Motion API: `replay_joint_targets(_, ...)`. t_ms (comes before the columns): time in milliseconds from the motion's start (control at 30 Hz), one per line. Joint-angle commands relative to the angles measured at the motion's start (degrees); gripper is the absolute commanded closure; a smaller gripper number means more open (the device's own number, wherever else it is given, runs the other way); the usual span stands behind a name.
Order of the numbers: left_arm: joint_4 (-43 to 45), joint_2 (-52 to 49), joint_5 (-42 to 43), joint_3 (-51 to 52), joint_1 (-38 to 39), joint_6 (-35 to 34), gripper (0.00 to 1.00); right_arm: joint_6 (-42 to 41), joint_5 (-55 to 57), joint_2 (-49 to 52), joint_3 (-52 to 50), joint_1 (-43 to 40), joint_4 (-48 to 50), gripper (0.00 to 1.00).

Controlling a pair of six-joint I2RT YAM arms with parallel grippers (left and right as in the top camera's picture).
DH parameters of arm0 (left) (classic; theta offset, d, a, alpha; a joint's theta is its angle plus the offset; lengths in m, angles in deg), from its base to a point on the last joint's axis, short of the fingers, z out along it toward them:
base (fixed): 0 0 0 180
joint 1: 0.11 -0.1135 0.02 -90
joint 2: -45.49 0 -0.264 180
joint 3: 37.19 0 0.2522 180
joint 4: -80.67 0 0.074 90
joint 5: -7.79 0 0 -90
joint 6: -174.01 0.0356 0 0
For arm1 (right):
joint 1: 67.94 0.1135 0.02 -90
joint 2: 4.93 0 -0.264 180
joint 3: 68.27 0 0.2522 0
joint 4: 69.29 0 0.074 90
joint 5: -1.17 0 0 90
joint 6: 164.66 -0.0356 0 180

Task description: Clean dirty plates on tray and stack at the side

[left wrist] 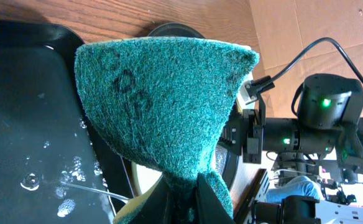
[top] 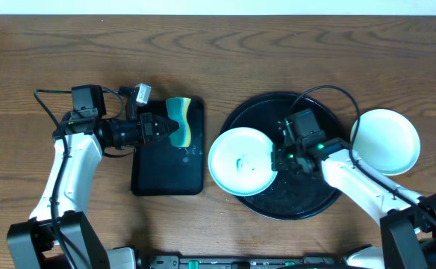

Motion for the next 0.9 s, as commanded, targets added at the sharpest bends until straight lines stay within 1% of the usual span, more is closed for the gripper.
replay_joint_targets(0, -0.2, 0.3, 1.2, -0.7, -0.2, 1.4, 0.92, -2.6, 1.0, -0.2, -0.2, 1.7, 0.6, 0.99)
replay_joint_targets(200, -0.2, 0.3, 1.2, -0.7, -0.2, 1.4, 0.92, -3.1, 3.4, -0.2, -0.2, 1.0, 0.5, 0.99)
replay_joint_targets(300, -0.2, 0.3, 1.2, -0.7, -0.2, 1.4, 0.92, -4.8, 4.8, -0.2, -0.2, -0.5, 0.5, 0.99)
replay_joint_targets(433, -0.2, 0.3, 1.0, -0.7, -0.1, 1.4, 0.93, -4.3, 6.9, -0.2, -0.2, -3.2, 0.1, 0.99)
replay_joint_targets(467, -0.2, 0.3, -0.2, -0.7, 0.0, 1.2, 0.93, -3.9, 8.0, -0.2, -0.2, -3.7, -0.4, 0.99)
replay_joint_targets(533, -0.5, 0.4, -5.0, -0.7, 0.5, -0.4, 0.92, -3.9, 10.3, -0.2, -0.2, -4.5, -1.6, 0.99)
replay_joint_targets(567, -0.7, 0.3, -10.2, -0.7, 1.4, -1.3, 0.92, -3.8, 11.6, -0.2, -0.2, -4.8, -2.7, 0.99)
replay_joint_targets(633, -0.9, 0.3, -17.0, -0.7, 3.1, -3.0, 0.93, -3.3, 12.1, -0.2, -0.2, -5.0, -3.8, 0.99)
replay_joint_targets(800, 0.3, 0.3, -32.1, -0.7, 11.5, -7.0, 0.93, -2.3, 12.1, -0.2, -0.2, -4.9, -5.6, 0.99)
replay_joint_targets(867, 1.4, 0.4, -38.4, -0.7, 15.0, -10.0, 0.93, -1.9, 12.1, -0.2, -0.2, -4.9, -5.6, 0.99)
